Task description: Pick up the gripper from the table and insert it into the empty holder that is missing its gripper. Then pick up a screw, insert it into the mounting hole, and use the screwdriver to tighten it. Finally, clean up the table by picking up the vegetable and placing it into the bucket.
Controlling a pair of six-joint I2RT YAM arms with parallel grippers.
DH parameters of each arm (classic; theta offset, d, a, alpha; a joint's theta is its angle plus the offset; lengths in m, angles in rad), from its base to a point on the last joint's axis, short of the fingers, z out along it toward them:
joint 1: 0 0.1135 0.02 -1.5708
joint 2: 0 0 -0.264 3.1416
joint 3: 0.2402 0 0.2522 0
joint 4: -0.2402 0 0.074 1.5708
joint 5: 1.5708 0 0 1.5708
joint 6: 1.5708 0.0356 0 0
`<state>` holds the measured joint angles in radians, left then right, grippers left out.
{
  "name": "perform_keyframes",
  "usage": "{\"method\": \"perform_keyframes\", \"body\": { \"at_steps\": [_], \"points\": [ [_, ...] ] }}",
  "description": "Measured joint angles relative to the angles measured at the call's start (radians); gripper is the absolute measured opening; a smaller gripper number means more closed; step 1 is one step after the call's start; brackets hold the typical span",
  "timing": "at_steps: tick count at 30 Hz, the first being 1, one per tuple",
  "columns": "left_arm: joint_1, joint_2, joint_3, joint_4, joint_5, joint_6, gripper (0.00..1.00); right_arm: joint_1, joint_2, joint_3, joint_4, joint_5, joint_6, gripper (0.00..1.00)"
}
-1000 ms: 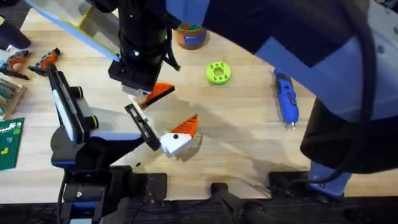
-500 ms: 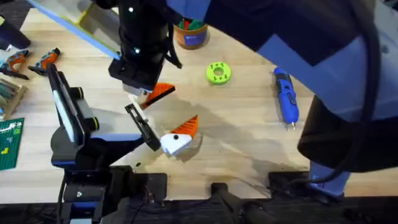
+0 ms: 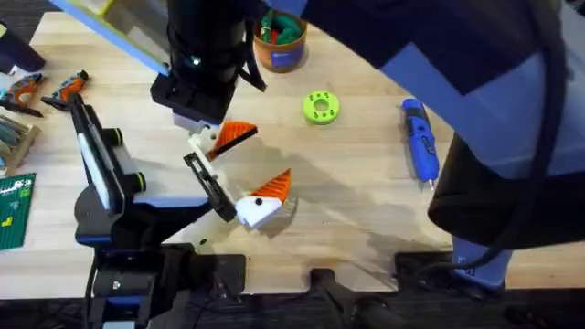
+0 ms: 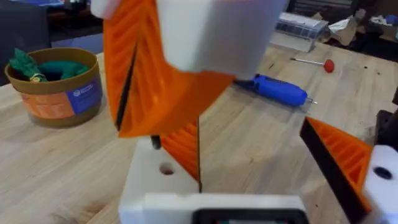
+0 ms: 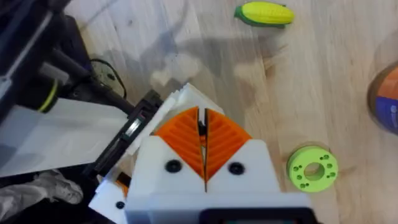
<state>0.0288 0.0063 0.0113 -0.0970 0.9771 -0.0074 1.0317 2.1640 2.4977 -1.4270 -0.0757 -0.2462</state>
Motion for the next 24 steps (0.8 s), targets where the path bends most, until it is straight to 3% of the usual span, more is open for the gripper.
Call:
{"method": "perform_keyframes", "body": {
  "at_steps": [24],
  "points": [
    [0.0, 0.0, 0.0, 0.0, 0.0, 0.0, 0.985, 0.0, -0.061, 0.001, -0.022, 0.012, 0.031, 0.006]
  ]
}}
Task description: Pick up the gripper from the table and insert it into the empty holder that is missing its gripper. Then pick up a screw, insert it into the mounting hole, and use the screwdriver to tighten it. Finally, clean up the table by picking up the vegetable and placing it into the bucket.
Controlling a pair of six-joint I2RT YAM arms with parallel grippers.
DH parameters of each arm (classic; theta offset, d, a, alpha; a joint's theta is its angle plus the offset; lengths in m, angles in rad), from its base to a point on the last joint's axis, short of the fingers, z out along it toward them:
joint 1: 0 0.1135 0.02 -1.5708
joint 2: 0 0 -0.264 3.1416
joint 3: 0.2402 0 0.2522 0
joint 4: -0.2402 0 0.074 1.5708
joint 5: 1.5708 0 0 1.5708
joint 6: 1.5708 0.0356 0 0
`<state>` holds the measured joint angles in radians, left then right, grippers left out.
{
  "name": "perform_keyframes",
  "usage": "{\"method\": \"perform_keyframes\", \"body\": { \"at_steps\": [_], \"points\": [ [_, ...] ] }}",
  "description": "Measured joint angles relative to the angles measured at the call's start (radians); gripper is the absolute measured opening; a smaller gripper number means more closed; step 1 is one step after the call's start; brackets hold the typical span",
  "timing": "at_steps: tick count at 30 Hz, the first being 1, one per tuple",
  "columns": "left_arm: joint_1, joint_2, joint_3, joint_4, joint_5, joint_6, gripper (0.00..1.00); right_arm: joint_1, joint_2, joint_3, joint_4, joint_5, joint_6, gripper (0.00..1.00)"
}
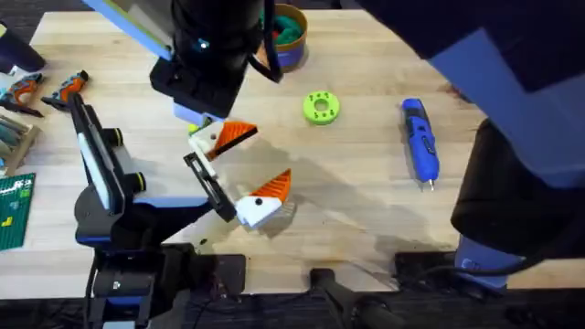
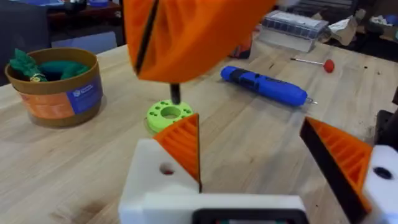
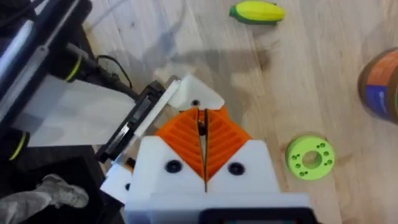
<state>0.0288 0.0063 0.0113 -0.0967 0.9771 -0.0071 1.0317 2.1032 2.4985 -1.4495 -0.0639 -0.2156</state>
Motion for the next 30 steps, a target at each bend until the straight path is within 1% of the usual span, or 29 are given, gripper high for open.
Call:
{"method": "perform_keyframes", "body": {
  "at_steps": [6, 9, 14, 17, 30],
  "points": [
    [0.0, 0.0, 0.0, 0.0, 0.0, 0.0, 0.985, 0.0, -0.006, -0.015, -0.015, 0.0, 0.01, 0.006],
    [0.0, 0.0, 0.0, 0.0, 0.0, 0.0, 0.985, 0.0, -0.046, -0.08, 0.031, 0.002, 0.011, 0.006],
    [0.0, 0.0, 0.0, 0.0, 0.0, 0.0, 0.985, -0.001, -0.152, -0.227, 0.146, 0.007, 0.015, 0.006],
    [0.0, 0.0, 0.0, 0.0, 0.0, 0.0, 0.985, -0.002, -0.187, -0.273, 0.204, 0.007, 0.016, 0.006],
    [0.0, 0.0, 0.0, 0.0, 0.0, 0.0, 0.985, 0.003, -0.16, -0.29, 0.224, 0.007, 0.017, 0.006]
  ]
}}
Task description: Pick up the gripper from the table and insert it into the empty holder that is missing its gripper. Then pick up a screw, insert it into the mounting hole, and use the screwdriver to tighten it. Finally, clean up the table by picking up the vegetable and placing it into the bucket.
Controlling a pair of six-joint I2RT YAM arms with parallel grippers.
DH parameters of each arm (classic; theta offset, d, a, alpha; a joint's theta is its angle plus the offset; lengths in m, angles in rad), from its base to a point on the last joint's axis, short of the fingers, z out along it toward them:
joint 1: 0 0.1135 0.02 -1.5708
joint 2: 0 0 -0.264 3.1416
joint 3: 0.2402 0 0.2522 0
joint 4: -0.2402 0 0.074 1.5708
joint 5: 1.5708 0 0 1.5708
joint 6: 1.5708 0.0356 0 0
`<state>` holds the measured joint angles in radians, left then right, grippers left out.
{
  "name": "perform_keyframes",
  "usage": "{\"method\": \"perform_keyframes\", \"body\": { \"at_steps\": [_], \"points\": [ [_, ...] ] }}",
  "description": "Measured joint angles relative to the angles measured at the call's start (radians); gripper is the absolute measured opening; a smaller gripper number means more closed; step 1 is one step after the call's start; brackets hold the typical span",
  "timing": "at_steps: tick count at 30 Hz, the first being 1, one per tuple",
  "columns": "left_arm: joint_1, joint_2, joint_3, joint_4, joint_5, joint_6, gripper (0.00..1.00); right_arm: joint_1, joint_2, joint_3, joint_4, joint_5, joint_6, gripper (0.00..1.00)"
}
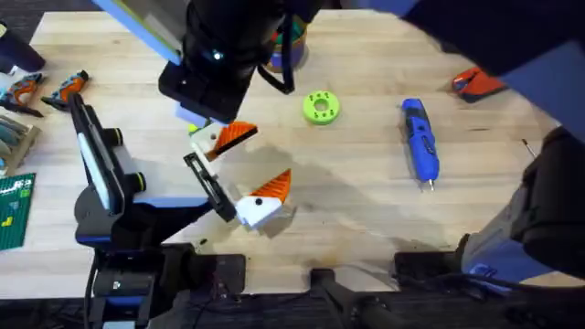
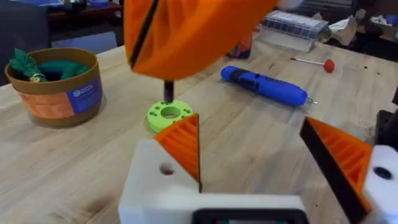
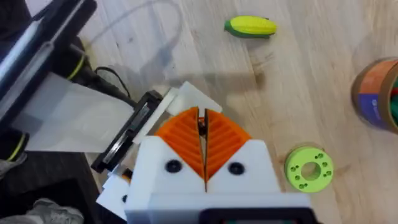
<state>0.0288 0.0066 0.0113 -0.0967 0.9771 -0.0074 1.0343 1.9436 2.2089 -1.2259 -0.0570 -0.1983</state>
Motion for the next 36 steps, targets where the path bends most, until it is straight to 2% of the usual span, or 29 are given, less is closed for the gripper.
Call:
{"method": "perform_keyframes", "body": {
  "at_steps": [16, 36],
  "points": [
    [0.0, 0.0, 0.0, 0.0, 0.0, 0.0, 0.986, 0.003, 0.018, -0.072, 0.052, 0.0, 0.028, 0.006],
    [0.0, 0.0, 0.0, 0.0, 0.0, 0.0, 0.985, 0.003, 0.033, -0.079, 0.059, -0.012, 0.046, 0.006]
  ]
}}
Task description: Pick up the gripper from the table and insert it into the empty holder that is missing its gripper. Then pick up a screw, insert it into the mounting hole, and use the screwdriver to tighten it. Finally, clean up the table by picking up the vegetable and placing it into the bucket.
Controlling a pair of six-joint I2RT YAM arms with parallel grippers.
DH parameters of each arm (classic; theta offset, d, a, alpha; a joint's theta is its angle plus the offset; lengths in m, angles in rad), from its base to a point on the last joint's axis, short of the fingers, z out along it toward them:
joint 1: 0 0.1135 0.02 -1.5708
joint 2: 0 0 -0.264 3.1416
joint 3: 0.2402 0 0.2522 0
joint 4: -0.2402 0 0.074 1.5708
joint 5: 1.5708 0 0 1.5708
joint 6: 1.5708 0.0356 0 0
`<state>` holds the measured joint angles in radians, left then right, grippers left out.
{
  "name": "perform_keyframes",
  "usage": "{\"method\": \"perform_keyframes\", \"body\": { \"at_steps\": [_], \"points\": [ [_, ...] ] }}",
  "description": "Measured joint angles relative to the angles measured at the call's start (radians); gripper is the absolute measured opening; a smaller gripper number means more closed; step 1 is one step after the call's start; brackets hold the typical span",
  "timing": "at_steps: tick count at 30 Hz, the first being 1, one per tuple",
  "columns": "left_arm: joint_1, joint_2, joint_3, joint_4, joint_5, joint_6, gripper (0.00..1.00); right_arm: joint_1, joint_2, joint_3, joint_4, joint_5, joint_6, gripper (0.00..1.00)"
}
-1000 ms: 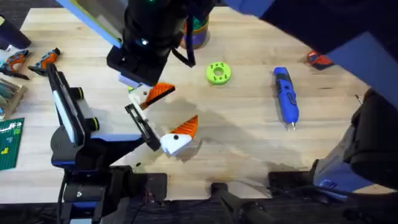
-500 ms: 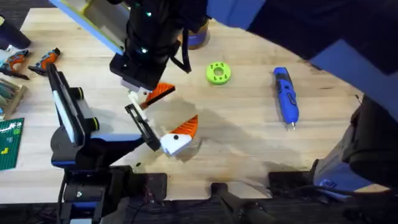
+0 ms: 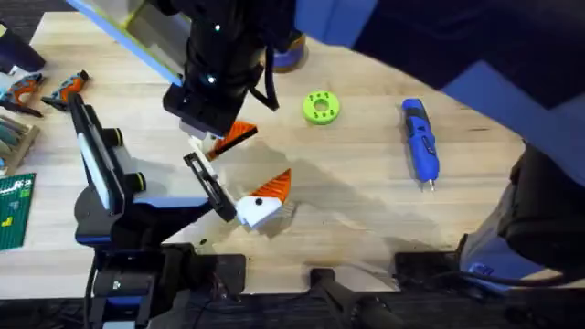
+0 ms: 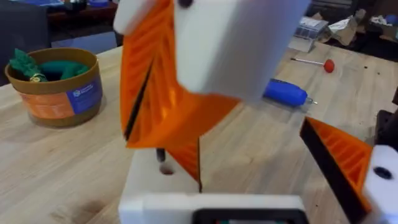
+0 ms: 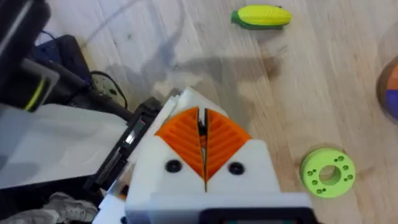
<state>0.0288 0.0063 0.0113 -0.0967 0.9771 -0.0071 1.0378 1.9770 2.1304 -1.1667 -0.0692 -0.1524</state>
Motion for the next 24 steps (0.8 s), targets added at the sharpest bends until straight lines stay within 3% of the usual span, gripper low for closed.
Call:
{"method": "perform_keyframes", "body": {
  "at_steps": [24],
  "points": [
    [0.0, 0.0, 0.0, 0.0, 0.0, 0.0, 0.985, 0.0, 0.014, -0.003, -0.013, 0.0, 0.0, 0.006]
  ]
}}
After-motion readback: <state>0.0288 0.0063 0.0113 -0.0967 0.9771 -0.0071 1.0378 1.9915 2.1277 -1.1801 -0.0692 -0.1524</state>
